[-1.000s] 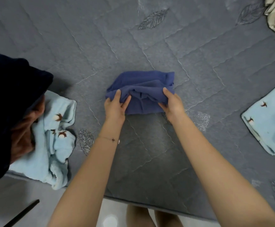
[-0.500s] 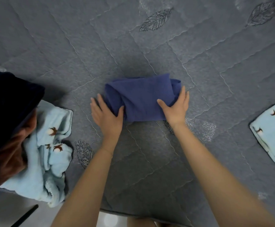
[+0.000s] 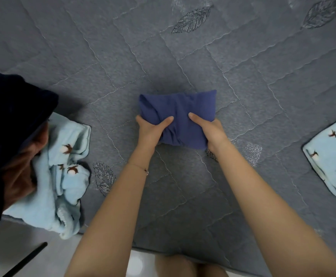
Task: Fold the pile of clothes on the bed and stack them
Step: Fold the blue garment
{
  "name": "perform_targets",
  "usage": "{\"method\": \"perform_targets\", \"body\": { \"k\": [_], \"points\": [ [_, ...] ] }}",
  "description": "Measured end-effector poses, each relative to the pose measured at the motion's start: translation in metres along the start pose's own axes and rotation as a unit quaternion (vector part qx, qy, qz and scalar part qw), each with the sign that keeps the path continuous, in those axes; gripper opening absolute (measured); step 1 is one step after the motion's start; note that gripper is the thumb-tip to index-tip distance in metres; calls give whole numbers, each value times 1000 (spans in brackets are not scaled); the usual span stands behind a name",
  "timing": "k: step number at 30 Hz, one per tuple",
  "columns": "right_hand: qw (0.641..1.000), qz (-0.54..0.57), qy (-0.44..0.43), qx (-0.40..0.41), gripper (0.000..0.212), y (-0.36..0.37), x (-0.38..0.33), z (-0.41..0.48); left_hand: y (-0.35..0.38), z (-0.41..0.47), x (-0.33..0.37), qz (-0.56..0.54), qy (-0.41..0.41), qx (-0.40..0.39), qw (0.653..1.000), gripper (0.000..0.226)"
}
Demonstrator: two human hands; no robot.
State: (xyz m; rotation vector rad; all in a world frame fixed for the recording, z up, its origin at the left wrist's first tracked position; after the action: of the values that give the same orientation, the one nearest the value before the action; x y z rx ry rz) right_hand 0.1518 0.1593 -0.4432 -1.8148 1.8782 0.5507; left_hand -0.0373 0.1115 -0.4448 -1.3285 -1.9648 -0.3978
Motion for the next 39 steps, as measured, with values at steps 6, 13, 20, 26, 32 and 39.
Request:
{"method": "perform_targets", "body": {
  "k": [6, 13, 20, 26, 32, 39],
  "points": [
    [998, -21, -63, 16, 30, -16, -29, -58, -8, -58, 29, -76, 73, -29, 994, 48],
    [984, -61, -165, -7, 15, 7, -73, -193, -85, -182, 91, -84, 146, 45, 985, 30],
    [977, -39, -206, -45, 11, 62, -63, -319, -184, -290, 98, -141, 140, 99, 975, 52],
    [970, -44, -224, -86, 10, 147, -32, -411, -299, -342, 95, -187, 157, 82, 966, 41],
    [964, -50, -225, -134, 8, 258, 16, -505, -452, -382, 91, -173, 170, 96, 965, 51],
    [966, -43, -194, -168, 15, 369, 70, -574, -596, -403, 88, -144, 164, 103, 970, 57]
  ]
}}
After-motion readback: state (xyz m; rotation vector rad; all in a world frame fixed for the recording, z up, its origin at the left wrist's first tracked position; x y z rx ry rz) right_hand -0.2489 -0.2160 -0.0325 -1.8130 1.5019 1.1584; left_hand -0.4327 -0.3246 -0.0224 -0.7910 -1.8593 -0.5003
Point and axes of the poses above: each hand's wrist, its own z-axis towards the middle knuckle, its own y-axis out of the palm, x = y × z, the point moved 7 cm from there along z, towards the middle knuckle, and after that the axes turned 5 degrees about z, right-handed, at the moved point
